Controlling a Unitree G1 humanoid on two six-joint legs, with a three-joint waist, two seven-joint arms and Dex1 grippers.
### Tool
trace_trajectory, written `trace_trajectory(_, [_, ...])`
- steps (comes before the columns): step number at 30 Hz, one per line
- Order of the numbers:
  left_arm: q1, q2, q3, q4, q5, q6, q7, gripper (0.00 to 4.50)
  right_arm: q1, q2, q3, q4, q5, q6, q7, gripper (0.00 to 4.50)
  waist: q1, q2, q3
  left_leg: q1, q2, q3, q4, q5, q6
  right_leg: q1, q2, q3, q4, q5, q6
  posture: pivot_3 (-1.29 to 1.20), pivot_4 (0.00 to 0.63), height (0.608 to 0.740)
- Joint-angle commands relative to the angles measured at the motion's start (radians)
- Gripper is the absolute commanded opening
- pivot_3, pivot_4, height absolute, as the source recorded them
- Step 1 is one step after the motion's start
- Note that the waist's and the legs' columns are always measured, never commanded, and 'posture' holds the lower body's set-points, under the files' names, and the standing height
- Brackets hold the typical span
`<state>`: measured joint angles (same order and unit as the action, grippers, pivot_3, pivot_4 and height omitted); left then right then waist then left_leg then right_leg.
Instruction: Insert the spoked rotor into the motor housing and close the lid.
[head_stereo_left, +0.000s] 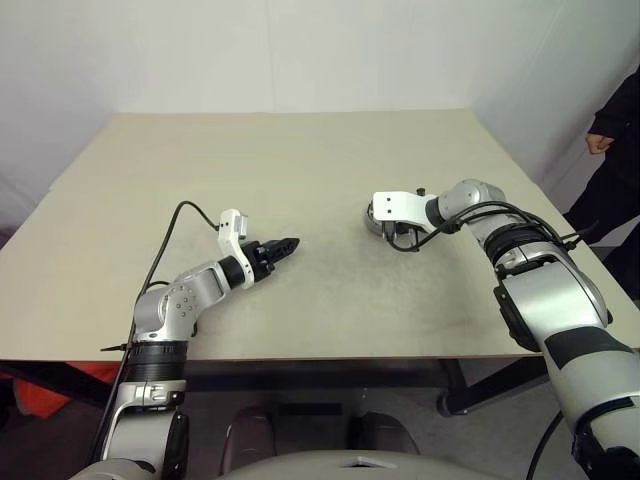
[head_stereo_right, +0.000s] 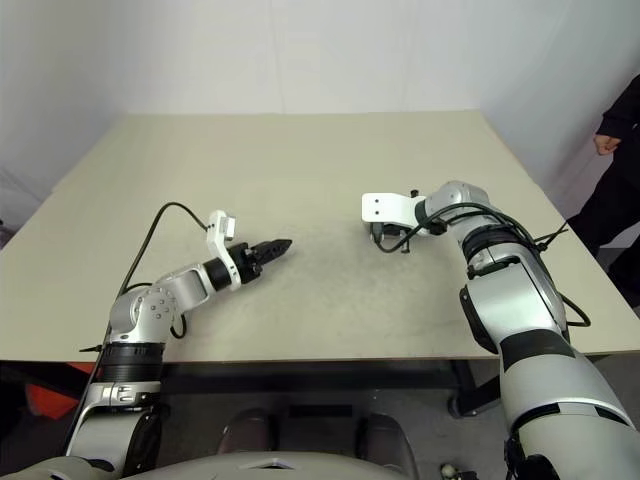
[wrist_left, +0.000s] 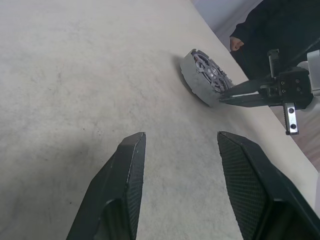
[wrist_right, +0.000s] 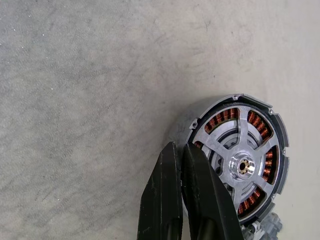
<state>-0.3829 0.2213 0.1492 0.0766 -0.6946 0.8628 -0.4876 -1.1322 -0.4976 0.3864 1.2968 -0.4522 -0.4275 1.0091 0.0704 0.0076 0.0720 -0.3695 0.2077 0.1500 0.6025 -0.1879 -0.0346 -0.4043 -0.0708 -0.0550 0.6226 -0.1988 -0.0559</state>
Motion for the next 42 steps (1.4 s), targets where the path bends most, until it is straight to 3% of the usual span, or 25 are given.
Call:
trace_trajectory(1, [-0.01,0.001,0.009,-0.029,0.0,-0.016,-0.001,2.41,-0.007,-0.003,0.001,-0.003,-0.005,0.009,0.001,0.21,0.0,0.0,0.0,0.0,0.0,0.0,0.0,0.0,0.0,0.0,0.0,0.0,0.0,0.0,0.0,0.0,0.0,0.74])
trace_trajectory(19, [0.0,0.001,0.011,-0.039,-0.003,-0.014,0.008,2.41,-0.003,0.011,0.0,-0.001,-0.007,0.03,-0.049,0.1,-0.002,0.0,0.0,0.001,0.0,0.0,0.001,0.0,0.0,0.0,0.0,0.0,0.001,0.0,0.0,0.0,0.0,0.74])
trace_trajectory(42, [0.012,-0.006,0.005,-0.042,0.001,-0.016,0.01,2.41,0.008,0.009,-0.1,-0.176,0.156,-0.025,0.162,0.1,-0.002,0.0,0.0,-0.005,0.0,0.0,0.001,0.0,0.001,-0.005,0.0,0.0,0.0,0.0,0.0,0.0,0.0,0.74])
